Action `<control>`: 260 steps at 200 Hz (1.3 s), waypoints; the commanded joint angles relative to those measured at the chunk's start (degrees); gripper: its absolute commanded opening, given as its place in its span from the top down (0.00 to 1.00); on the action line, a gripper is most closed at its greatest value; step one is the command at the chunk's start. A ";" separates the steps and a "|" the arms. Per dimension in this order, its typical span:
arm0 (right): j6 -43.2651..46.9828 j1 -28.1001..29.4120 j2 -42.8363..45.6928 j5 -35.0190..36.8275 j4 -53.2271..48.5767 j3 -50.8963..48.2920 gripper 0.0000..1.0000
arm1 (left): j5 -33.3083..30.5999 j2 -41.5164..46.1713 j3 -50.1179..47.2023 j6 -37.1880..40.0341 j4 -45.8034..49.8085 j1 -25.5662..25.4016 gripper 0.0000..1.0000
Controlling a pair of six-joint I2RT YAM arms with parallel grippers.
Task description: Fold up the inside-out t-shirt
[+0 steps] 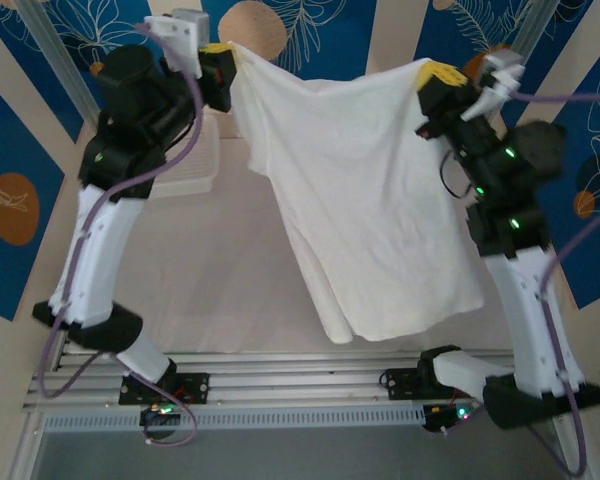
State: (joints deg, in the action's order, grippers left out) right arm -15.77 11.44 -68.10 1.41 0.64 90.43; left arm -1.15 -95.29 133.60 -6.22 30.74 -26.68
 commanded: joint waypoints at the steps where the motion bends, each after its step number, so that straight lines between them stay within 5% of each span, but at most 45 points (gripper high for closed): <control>1: -0.74 -2.12 -8.77 2.54 -0.65 -0.69 1.00 | -0.29 -9.28 4.38 -3.27 -0.51 5.07 1.00; 22: -3.87 -4.53 -18.09 1.05 1.65 0.18 1.00 | 3.07 -21.78 12.84 -8.02 0.40 8.70 1.00; 29: -3.79 -5.07 -21.25 -0.37 1.94 1.33 0.77 | 4.32 -26.03 15.39 -8.86 -0.07 9.55 0.99; 42: -4.42 -6.06 -26.93 -4.14 -2.44 6.98 0.26 | 5.44 -32.76 21.31 -9.35 0.32 10.51 0.53; 52: -4.84 -6.81 -30.10 -6.13 -10.14 13.33 0.11 | 6.44 -35.81 25.25 -9.55 1.63 11.03 0.25; 61: -3.95 -7.47 -31.82 -6.97 -16.75 18.52 0.05 | 7.64 -36.09 26.14 -10.10 2.28 11.38 0.13; 80: -3.17 -8.81 -32.10 -9.27 -24.91 22.67 0.03 | 9.13 -32.72 23.98 -9.44 3.04 11.48 0.07; 112: -7.11 -10.40 -26.12 -13.54 -30.75 15.80 0.04 | 16.49 -21.28 10.22 -8.92 3.35 10.83 0.06; 176: -26.88 -9.44 0.99 -12.74 -23.04 -32.60 0.09 | 27.49 14.84 -43.12 5.94 -12.24 -0.46 0.01; 209: -31.06 -0.47 6.49 -12.43 -34.22 -46.31 0.17 | 28.29 27.83 -63.45 26.50 -5.56 -10.18 0.01; 229: -32.45 5.96 4.47 -11.77 -38.44 -51.10 0.29 | 26.47 32.36 -72.46 30.84 -4.08 -14.08 0.01; 260: -34.16 15.82 -2.52 -10.88 -38.02 -51.68 0.33 | 24.11 33.21 -78.32 37.56 -0.94 -16.00 0.01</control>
State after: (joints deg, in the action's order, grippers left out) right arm -47.03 21.65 -66.98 -9.82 -35.14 38.57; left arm 24.86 -63.51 57.36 21.10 27.11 -41.82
